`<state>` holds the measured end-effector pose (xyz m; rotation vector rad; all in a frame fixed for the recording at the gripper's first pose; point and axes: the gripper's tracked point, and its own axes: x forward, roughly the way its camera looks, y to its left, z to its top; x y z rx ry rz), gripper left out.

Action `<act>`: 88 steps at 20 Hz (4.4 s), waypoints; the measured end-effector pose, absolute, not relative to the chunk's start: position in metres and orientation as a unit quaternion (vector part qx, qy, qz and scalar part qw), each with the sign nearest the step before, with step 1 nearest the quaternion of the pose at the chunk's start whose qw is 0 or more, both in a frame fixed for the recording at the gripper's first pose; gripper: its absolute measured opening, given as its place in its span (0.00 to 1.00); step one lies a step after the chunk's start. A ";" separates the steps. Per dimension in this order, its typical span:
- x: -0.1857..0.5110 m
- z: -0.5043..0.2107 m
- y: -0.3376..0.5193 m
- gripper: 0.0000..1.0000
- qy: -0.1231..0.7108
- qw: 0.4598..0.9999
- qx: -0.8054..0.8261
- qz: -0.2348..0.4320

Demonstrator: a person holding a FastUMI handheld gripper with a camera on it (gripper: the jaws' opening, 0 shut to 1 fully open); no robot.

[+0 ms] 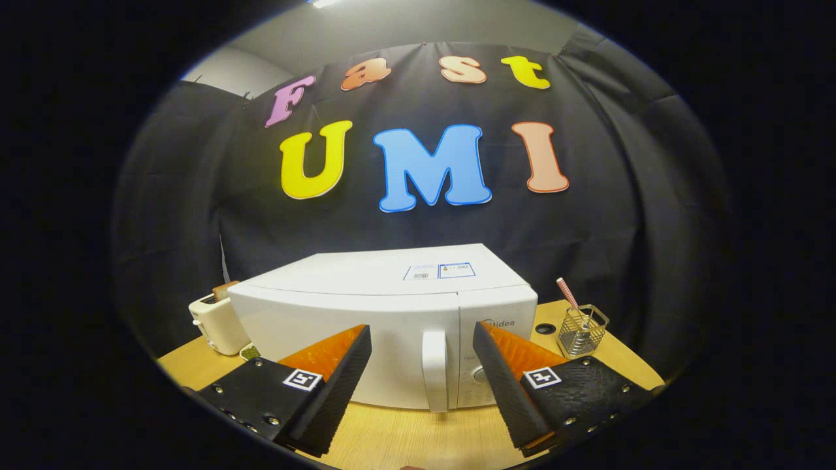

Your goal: Open the microwave, put the food inside, and close the microwave door.

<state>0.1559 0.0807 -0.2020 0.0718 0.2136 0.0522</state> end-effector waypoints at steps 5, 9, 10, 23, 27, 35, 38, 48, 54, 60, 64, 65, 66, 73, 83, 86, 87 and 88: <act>0.176 -0.225 0.069 0.85 0.127 0.991 0.041 -0.004; 0.177 -0.220 0.072 0.70 0.107 0.994 0.029 -0.011; 0.176 -0.219 0.066 0.63 0.099 0.994 0.027 -0.023; 0.163 -0.220 0.073 0.09 0.111 0.993 0.031 -0.035; 0.154 -0.217 0.074 0.04 0.106 0.993 0.034 -0.034; 0.099 -0.212 0.089 0.04 0.089 0.996 0.010 -0.027; 0.067 -0.210 0.103 0.03 0.072 0.997 0.029 -0.013; -0.018 -0.197 0.164 0.02 0.004 0.997 0.036 0.063; -0.042 -0.207 0.157 0.01 -0.002 0.998 0.033 0.058; -0.021 -0.234 0.159 0.26 0.028 0.997 0.046 0.056; -0.011 -0.255 0.167 0.29 0.061 0.995 0.045 0.070; -0.015 -0.256 0.170 0.29 0.062 0.994 0.046 0.075; -0.020 -0.255 0.176 0.29 0.059 0.994 0.046 0.083; -0.072 -0.253 0.234 0.29 0.064 0.984 0.034 0.161; -0.121 -0.267 0.343 0.29 0.076 0.964 0.017 0.253; -0.126 -0.271 0.378 0.29 0.085 0.957 0.030 0.275; -0.127 -0.271 0.389 0.29 0.086 0.955 0.030 0.282; -0.127 -0.271 0.398 0.29 0.085 0.953 0.035 0.288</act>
